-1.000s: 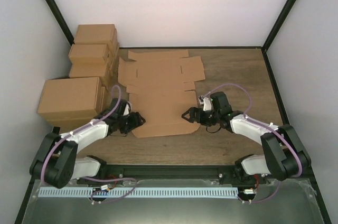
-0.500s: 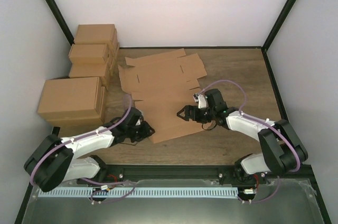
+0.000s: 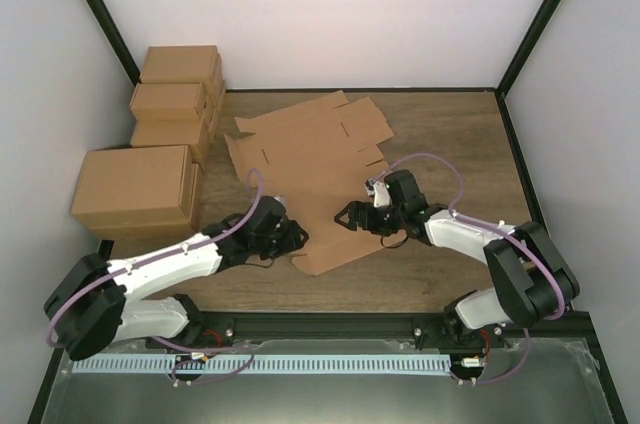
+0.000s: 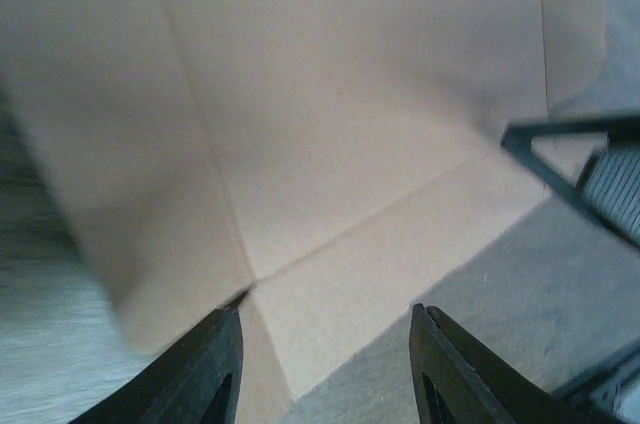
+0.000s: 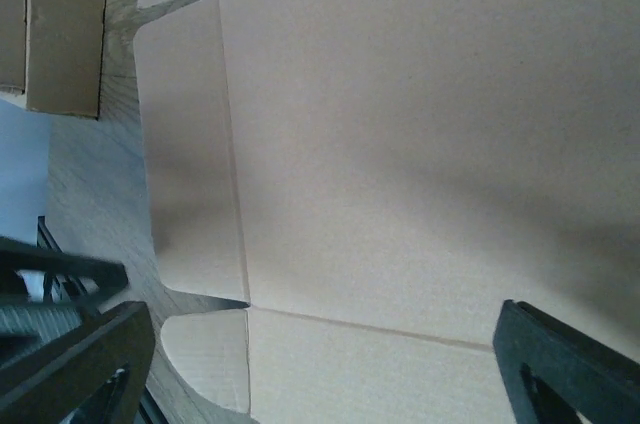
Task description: Fold the paper box
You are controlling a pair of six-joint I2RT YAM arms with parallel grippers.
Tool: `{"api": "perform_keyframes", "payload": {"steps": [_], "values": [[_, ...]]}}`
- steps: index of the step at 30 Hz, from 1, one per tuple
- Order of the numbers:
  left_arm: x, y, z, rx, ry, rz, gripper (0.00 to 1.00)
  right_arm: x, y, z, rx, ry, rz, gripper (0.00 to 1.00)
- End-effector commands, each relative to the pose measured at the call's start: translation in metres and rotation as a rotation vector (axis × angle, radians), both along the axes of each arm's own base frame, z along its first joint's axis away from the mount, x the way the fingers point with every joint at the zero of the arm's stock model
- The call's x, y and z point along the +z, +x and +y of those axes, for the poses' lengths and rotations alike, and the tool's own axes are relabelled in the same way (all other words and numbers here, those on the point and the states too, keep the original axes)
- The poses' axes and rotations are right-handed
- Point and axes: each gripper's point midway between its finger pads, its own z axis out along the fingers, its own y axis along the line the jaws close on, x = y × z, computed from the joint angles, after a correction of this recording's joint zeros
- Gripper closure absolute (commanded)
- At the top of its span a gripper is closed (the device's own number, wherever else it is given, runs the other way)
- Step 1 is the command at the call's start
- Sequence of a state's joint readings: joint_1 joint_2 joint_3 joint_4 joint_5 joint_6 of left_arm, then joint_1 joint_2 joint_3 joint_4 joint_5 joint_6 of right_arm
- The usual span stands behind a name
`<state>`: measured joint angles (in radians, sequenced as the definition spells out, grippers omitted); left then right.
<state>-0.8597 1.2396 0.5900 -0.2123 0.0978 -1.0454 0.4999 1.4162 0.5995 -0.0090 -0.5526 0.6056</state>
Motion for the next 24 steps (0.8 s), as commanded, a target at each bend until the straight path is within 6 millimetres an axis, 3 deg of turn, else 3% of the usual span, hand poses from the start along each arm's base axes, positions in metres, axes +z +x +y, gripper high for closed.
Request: {"api": "perform_keyframes", "payload": {"steps": [1, 10, 15, 17, 21, 24], "values": [[0.013, 0.026, 0.041, 0.08, 0.099, -0.057, 0.5, -0.009, -0.008, 0.001, 0.003, 0.005, 0.021, 0.1], [0.07, 0.11, 0.1, 0.123, 0.2, -0.207, 0.39, -0.036, -0.032, -0.007, 0.002, 0.008, 0.108, 0.58], [0.097, 0.155, 0.121, 0.141, 0.214, -0.274, 0.33, -0.052, -0.045, -0.022, -0.055, -0.055, 0.184, 0.7], [0.107, 0.172, 0.123, 0.136, 0.243, -0.308, 0.27, -0.059, -0.055, -0.032, -0.105, -0.075, 0.234, 0.77], [0.12, 0.195, 0.104, 0.041, 0.213, -0.422, 0.11, -0.074, -0.082, -0.047, -0.169, -0.089, 0.34, 0.9], [0.119, 0.216, 0.097, -0.013, 0.249, -0.475, 0.07, -0.079, -0.1, -0.054, -0.193, -0.113, 0.4, 0.99]]}}
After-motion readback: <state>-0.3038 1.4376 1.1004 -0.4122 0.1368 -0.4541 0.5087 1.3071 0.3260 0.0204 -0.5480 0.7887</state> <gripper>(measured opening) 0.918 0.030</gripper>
